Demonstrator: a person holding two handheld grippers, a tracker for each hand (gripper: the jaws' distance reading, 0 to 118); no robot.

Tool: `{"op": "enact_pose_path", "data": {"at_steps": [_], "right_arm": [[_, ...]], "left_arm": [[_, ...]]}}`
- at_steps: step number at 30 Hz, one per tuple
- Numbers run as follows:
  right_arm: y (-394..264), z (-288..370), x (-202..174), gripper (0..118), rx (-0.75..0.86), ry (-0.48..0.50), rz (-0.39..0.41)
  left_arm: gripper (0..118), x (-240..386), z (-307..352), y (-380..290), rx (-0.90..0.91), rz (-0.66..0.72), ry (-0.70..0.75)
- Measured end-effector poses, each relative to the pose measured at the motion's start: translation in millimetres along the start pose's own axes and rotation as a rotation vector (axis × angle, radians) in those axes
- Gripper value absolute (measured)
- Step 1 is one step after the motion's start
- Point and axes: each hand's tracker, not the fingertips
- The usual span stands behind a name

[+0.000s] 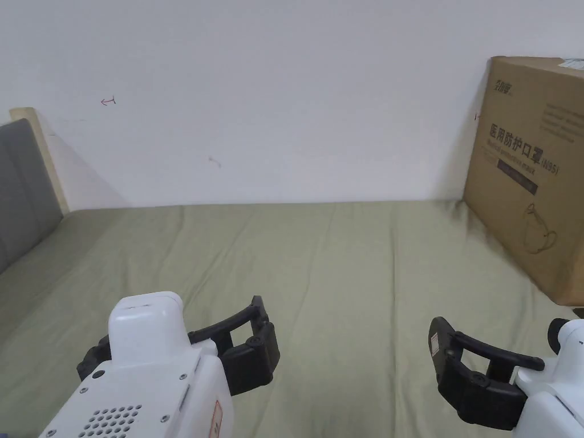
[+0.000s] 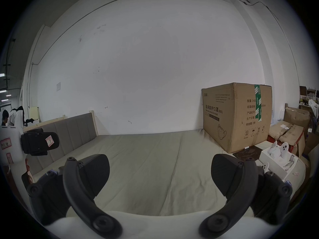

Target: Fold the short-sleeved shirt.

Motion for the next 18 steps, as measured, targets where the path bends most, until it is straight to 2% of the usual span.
{"op": "enact_pose_path", "data": {"at_steps": [10, 14, 18], "right_arm": [[2.1, -6.6, -5.5, 116, 0.006, 0.019, 0.012], [2.1, -3.8, -7.0, 117, 0.0, 0.021, 0.022], [4.3, 0.7, -7.5, 116, 0.008, 0.024, 0.024]], "left_arm": [[114, 4.6, -3.6, -3.1, -0.02, 0.015, -0.04], [114, 8.2, -2.2, -3.7, -0.038, 0.006, -0.001], [114, 1.7, 0.0, -4.4, -0.037, 0.084, -0.061]]}}
